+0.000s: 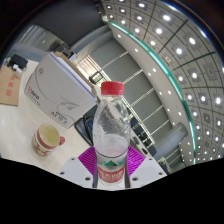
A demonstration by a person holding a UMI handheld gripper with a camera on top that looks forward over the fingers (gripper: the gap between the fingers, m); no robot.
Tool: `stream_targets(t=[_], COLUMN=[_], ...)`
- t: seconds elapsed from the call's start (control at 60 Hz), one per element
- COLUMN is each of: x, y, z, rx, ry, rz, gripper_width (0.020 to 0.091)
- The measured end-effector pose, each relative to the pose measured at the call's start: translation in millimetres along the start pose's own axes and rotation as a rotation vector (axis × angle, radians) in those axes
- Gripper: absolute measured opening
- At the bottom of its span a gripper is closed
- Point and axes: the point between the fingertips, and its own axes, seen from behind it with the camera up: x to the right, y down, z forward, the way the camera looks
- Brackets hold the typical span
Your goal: Pour water
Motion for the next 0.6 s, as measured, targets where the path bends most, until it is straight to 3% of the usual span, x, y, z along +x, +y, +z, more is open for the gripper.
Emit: stream_targets(t=[0.267,0.6], x=[-24.9,-87.4], y=[31.4,105.9], z=[3.3,42.1], rx=[0.038,-0.033], ry=[-0.205,-0.322], rz=[0.572,0.829], gripper_width=[0.0363,0.0363])
